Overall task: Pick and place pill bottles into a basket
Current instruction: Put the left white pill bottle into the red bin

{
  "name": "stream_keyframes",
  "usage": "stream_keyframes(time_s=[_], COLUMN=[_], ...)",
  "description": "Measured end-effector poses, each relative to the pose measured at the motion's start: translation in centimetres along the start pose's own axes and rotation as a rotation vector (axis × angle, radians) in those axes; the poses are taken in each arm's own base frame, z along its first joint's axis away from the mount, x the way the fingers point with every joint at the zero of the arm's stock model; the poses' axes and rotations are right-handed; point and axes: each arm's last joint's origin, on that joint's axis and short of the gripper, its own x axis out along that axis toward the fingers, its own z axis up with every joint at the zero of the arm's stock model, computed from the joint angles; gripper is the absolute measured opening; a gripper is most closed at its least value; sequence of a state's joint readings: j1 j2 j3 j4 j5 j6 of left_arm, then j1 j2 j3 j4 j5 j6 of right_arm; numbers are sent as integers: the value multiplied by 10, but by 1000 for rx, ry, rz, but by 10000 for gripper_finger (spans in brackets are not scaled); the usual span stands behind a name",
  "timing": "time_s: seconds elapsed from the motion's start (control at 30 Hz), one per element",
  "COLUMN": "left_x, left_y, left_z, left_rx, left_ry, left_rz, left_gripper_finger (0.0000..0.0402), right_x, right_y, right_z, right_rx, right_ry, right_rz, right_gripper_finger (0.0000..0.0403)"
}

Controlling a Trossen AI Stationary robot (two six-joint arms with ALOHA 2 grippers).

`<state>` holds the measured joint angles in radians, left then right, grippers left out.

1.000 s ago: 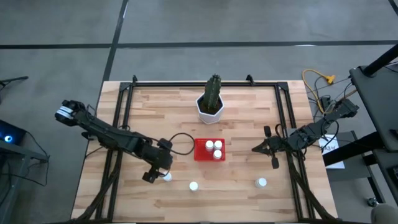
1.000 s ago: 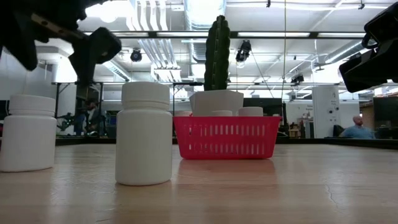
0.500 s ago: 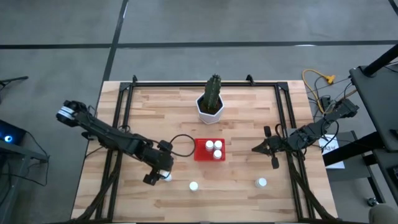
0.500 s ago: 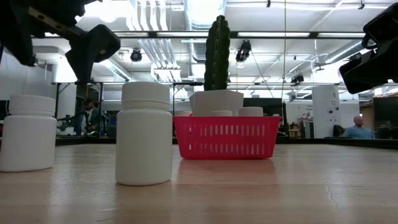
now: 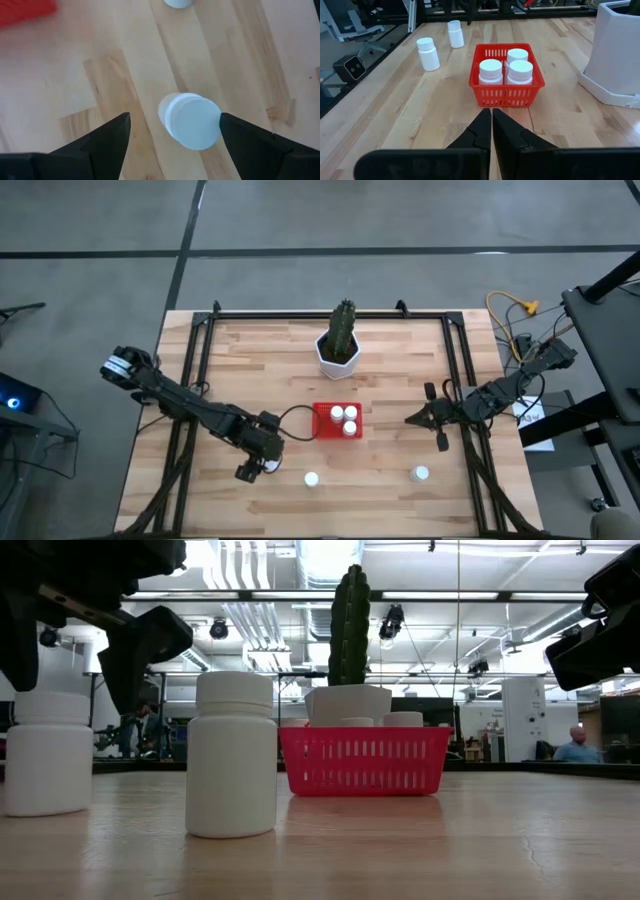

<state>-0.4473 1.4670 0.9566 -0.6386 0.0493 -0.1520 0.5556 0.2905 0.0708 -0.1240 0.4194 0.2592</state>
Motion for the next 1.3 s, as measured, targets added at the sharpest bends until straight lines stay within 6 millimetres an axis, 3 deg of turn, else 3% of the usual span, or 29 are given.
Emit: stream_keyframes(time_s=[0.77, 1.3], left_x=[-8, 16], left_y=[-6, -7], left_z=[4, 3], left_rx=[14, -1], left_ry=[-22, 47], left_rz=[-29, 25], left_gripper_finger=[288, 288], right_x=[0, 0], right_y=[0, 0], right_z=[0, 0], right_rx=[-5, -28], right_ry=[2, 2], right_rz=[0, 0], right_gripper_finger=[9, 9])
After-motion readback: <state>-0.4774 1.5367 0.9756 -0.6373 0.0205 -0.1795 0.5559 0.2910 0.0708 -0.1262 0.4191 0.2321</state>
